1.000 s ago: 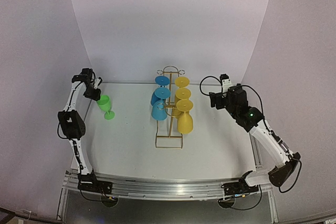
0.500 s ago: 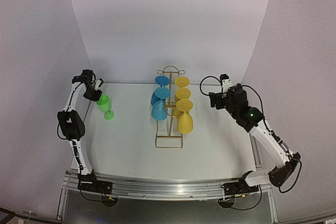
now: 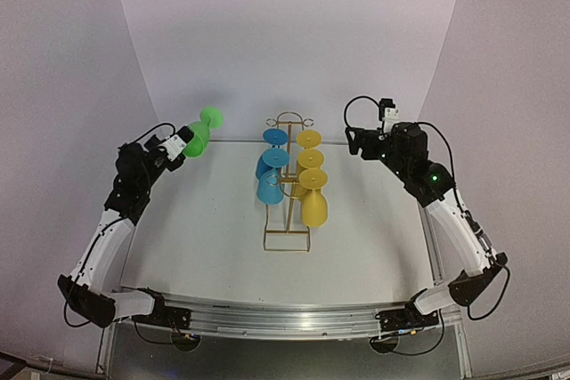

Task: Place the wine glass upside down on the wine glass rack

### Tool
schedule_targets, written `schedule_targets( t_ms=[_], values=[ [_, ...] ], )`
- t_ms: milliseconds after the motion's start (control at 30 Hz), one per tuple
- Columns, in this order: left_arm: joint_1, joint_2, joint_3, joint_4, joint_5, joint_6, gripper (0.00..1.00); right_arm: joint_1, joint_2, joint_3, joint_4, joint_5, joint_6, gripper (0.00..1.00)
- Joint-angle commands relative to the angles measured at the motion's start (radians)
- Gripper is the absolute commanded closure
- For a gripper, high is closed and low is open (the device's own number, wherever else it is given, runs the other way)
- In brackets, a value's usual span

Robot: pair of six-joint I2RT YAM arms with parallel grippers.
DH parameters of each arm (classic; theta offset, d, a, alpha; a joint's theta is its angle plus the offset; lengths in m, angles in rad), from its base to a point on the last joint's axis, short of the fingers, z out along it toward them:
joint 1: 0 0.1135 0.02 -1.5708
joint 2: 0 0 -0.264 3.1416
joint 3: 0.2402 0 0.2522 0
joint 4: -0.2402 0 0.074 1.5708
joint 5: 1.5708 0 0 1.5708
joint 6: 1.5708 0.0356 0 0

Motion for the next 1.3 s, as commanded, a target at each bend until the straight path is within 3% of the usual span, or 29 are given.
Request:
schedule_targets(
  t_ms=[0,133,233,333,467,600,733,833,900,1000,1167,1267],
  values=[
    [-0.111,-0.015,-0.123,0.506,-0.031,0.303,1.0,0.089,0.115,0.191,0.015,-0.129,0.058,0.06],
    [-0.218,-0.057,-0.238,0.661,0.03,0.499,1.0,0.233,0.219,0.343,0.045,-0.188,-0.207,0.09],
    [-0.287,-0.094,-0.284,0.674,0.061,0.569,1.0,0.317,0.265,0.36,0.109,-0.204,-0.48,0.09],
    [-0.342,-0.113,-0.308,0.674,0.065,0.615,1.0,0.334,0.294,0.358,0.171,-0.215,-0.606,0.13],
    [-0.399,-0.144,-0.339,0.653,0.082,0.658,1.0,0.335,0.343,0.401,0.187,-0.165,-0.686,0.28],
    [-0.43,-0.17,-0.361,0.623,0.103,0.681,1.0,0.335,0.376,0.434,0.193,-0.124,-0.731,0.3],
    [-0.447,-0.179,-0.373,0.616,0.12,0.7,1.0,0.335,0.401,0.453,0.196,-0.084,-0.771,0.4],
    [-0.451,-0.178,-0.368,0.61,0.121,0.7,1.0,0.335,0.414,0.455,0.195,-0.081,-0.794,0.42],
    [-0.452,-0.18,-0.368,0.603,0.121,0.7,1.0,0.335,0.419,0.457,0.195,-0.092,-0.795,0.5],
    [-0.453,-0.178,-0.366,0.604,0.121,0.702,1.0,0.334,0.426,0.463,0.195,-0.09,-0.794,0.71],
    [-0.454,-0.185,-0.367,0.59,0.114,0.699,1.0,0.334,0.427,0.47,0.196,-0.083,-0.794,0.97],
    [-0.455,-0.186,-0.367,0.583,0.111,0.695,1.0,0.335,0.43,0.475,0.195,-0.079,-0.797,1.0]
  ],
)
